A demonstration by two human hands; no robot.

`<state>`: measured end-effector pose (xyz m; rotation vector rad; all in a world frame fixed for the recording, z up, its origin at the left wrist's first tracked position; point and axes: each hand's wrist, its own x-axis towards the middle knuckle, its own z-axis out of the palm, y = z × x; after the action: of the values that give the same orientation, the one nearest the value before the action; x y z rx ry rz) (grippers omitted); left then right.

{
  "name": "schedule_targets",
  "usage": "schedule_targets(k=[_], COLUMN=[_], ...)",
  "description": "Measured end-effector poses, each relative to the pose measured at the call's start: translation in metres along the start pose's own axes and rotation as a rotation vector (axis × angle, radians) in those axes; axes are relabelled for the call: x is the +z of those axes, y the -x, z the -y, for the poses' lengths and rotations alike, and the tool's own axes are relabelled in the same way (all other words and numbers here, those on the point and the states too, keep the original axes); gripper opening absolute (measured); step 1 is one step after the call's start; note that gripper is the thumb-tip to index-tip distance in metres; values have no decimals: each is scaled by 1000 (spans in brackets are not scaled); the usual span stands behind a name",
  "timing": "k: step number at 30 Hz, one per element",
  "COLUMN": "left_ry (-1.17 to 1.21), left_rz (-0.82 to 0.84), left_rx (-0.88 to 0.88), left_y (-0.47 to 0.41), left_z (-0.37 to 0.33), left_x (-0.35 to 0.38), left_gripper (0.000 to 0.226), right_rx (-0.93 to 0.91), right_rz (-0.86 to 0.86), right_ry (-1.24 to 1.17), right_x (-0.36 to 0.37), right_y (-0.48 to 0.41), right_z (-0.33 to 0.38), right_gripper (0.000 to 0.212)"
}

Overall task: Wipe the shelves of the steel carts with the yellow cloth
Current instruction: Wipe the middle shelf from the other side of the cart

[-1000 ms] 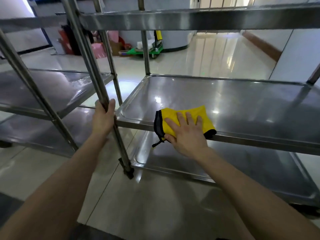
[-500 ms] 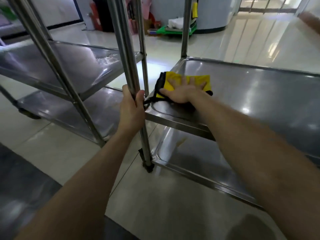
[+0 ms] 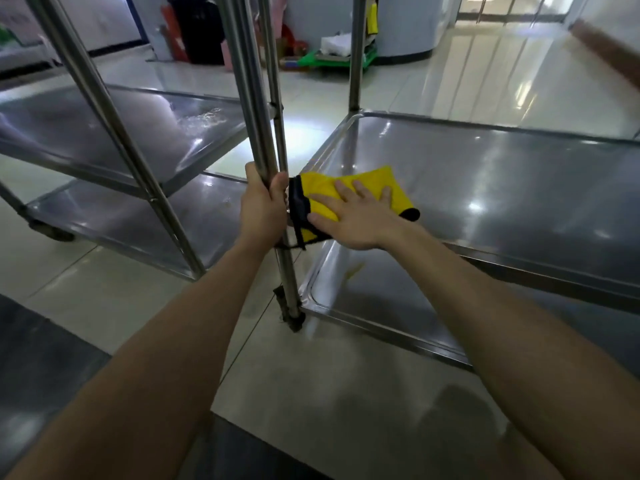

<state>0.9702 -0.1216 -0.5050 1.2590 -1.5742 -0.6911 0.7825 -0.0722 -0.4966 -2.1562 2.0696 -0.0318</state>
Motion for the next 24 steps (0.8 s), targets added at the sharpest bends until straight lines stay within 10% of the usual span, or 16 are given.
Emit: schedule_targets(k=[4, 8, 13, 18, 24], left_ry=[-91, -145, 410, 499, 372], left_rz=[76, 71, 190, 196, 188], left_rx=[-38, -169, -535, -535, -452], left_y=[-2, 30, 90, 85, 97], left_z=[-5, 6, 7, -25, -16], left_x=[-10, -18, 8, 29, 12], left_gripper=[20, 67, 49, 51, 46], right_rx=[-79, -113, -37, 264, 153], right_rz=[-155, -168, -298, -157, -148], right_ry=[126, 144, -436, -326, -483], right_x=[7, 10, -32, -43, -48], right_y=[54, 81, 77, 62, 74], right_z=[-6, -6, -28, -62, -62], right_gripper=[74, 79, 57, 79, 38])
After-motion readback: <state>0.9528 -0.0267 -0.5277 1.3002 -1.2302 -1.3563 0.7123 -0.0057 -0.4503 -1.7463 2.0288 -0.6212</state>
